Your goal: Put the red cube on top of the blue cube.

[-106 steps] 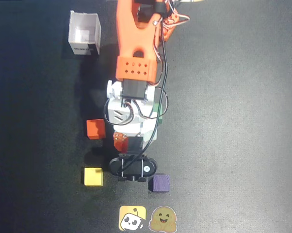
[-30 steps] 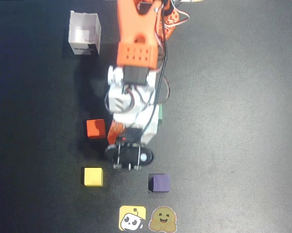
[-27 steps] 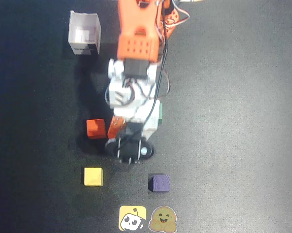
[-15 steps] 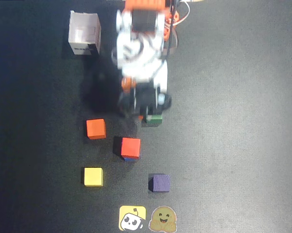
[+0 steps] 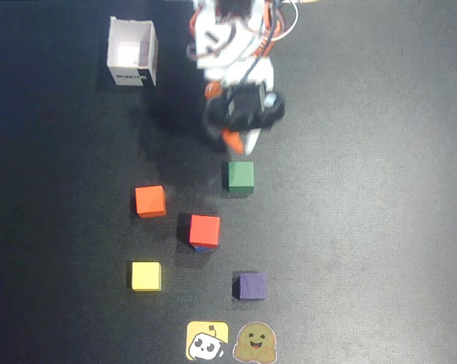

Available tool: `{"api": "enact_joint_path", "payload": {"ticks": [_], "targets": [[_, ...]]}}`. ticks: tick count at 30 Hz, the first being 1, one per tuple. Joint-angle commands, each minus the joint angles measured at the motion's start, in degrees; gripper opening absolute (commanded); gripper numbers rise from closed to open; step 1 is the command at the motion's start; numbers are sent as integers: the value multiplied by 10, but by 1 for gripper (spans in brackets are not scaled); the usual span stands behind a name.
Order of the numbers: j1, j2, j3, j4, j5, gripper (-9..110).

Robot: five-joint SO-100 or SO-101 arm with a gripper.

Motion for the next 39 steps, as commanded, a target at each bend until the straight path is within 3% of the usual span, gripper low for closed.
{"api": "enact_joint_path", "payload": {"ticks": [1, 14, 19, 39], "targets": [[-10, 42, 11, 11, 7, 0], [-12, 42, 11, 144, -3, 0], [-11, 42, 11, 145, -75, 0], [-11, 42, 11, 145, -75, 0]]}}
